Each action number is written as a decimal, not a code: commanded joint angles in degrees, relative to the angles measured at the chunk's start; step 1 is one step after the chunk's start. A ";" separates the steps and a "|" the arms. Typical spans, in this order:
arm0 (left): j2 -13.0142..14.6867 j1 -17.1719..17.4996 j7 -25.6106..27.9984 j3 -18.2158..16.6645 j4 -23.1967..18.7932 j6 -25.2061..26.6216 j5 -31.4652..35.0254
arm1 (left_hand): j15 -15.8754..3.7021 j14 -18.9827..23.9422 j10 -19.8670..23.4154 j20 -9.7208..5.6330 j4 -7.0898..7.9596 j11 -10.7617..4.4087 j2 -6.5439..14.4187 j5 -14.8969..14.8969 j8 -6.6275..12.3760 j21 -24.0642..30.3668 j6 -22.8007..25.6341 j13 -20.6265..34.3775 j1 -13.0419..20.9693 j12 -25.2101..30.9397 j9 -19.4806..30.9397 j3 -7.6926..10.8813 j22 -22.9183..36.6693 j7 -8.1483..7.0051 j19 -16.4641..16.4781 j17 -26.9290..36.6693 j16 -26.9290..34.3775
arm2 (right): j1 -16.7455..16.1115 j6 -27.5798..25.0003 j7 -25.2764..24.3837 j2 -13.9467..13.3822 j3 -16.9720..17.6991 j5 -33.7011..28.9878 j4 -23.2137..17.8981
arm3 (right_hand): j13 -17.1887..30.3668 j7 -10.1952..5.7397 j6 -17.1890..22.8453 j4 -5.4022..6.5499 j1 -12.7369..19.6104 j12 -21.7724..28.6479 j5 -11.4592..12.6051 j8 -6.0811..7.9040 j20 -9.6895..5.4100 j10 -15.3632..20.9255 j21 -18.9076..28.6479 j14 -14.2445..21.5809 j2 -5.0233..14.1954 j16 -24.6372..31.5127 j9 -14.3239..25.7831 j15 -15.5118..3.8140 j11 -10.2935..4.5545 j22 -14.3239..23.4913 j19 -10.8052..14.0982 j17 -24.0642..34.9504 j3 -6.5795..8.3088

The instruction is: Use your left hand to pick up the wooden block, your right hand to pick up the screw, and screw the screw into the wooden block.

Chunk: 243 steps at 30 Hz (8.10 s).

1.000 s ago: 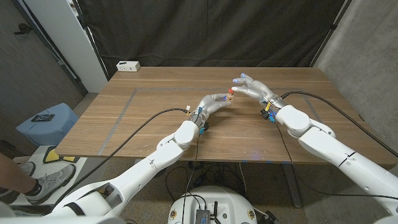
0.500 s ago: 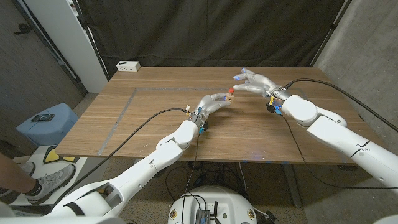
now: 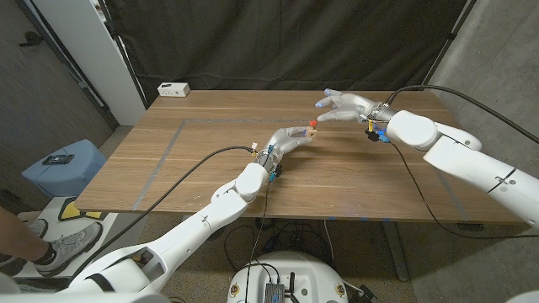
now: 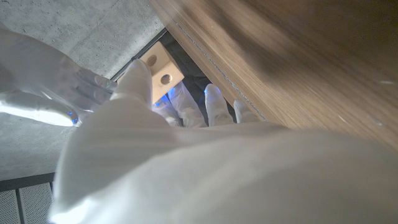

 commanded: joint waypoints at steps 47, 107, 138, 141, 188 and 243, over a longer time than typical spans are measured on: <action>-0.06 -0.14 -0.08 0.03 0.24 -0.36 0.23 | -5.36 0.04 0.21 0.18 0.20 -0.07 0.57 0.22 0.17 0.37 0.46 0.12 0.20 -0.03 0.25 0.02 0.13 -0.07 -0.03 0.09 0.01 | 15.92 -8.11 22.87 2.03 -10.76 -18.18 -2.23 | 0.16 -0.16 4.12 -0.21 3.10 0.30 2.00 0.45 -0.55 -1.92 0.37 0.13 -0.33 0.49 -0.09 -0.56 0.84 0.29 0.74 0.30 2.57; 0.27 0.22 -0.27 0.26 -0.74 0.27 0.51 | -5.33 -0.01 0.22 0.09 0.23 -0.08 0.64 0.23 0.23 0.37 0.68 0.11 0.20 -0.05 0.26 -0.10 0.13 -0.02 -0.09 0.10 -0.01 | 13.78 -11.00 20.78 2.30 -10.36 -20.53 -3.02 | 0.16 1.74 13.58 0.20 3.11 1.33 1.24 6.60 -2.33 2.96 1.33 3.69 -0.67 1.57 2.58 -0.02 1.96 0.29 4.80 0.85 3.95; 0.45 0.71 0.07 0.13 -1.60 0.63 0.60 | -5.29 0.03 0.18 0.22 0.20 -0.07 0.71 0.25 0.23 0.39 0.71 0.09 0.29 -0.08 0.26 -0.12 0.13 0.04 -0.07 0.09 0.01 | 12.28 -13.00 19.09 2.07 -10.37 -22.43 -5.04 | 0.14 1.80 19.00 0.41 3.21 1.93 -0.11 10.84 -3.33 7.67 1.61 6.77 -0.65 2.15 4.50 -1.18 1.72 0.19 8.43 0.88 4.46; 0.45 0.71 0.05 0.14 -1.59 0.64 0.59 | -5.29 0.05 0.19 0.18 0.20 -0.07 0.74 0.26 0.23 0.40 0.70 0.09 0.31 -0.08 0.26 -0.11 0.13 0.02 -0.04 0.09 0.02 | 12.18 -13.22 18.94 2.04 -10.43 -22.83 -5.26 | 0.13 1.82 19.49 0.50 3.08 1.96 -0.40 11.36 -3.41 8.29 1.59 7.33 -0.63 2.27 4.80 -1.37 1.77 0.18 8.83 0.83 4.36; 0.59 1.13 0.20 -0.01 -1.78 0.03 0.68 | -5.10 0.01 0.18 0.31 0.10 -0.06 1.06 0.35 0.19 0.46 0.63 -0.14 0.71 -0.21 0.27 0.00 0.14 0.27 0.13 0.08 0.02 | 9.80 -16.64 17.03 3.26 -11.28 -30.20 -8.18 | 0.12 2.15 28.45 5.09 -8.93 2.00 -1.96 18.03 -4.09 17.02 1.10 12.71 -1.98 2.70 7.38 -2.54 0.79 0.19 14.16 0.73 -1.44; -0.14 -0.07 -0.91 0.06 0.50 -0.32 -0.51 | -5.05 0.05 -0.06 0.40 0.21 -0.04 1.11 0.37 0.03 0.43 0.22 -0.38 0.67 -0.34 0.25 -0.12 0.15 0.25 0.12 0.06 0.00 | 12.83 -11.17 21.99 2.57 -10.04 -25.53 -4.52 | 0.58 4.85 7.54 2.10 -7.96 -0.16 0.75 8.99 -2.12 9.61 -0.41 8.57 -0.41 -0.13 3.87 0.66 5.97 0.16 8.92 0.26 -2.64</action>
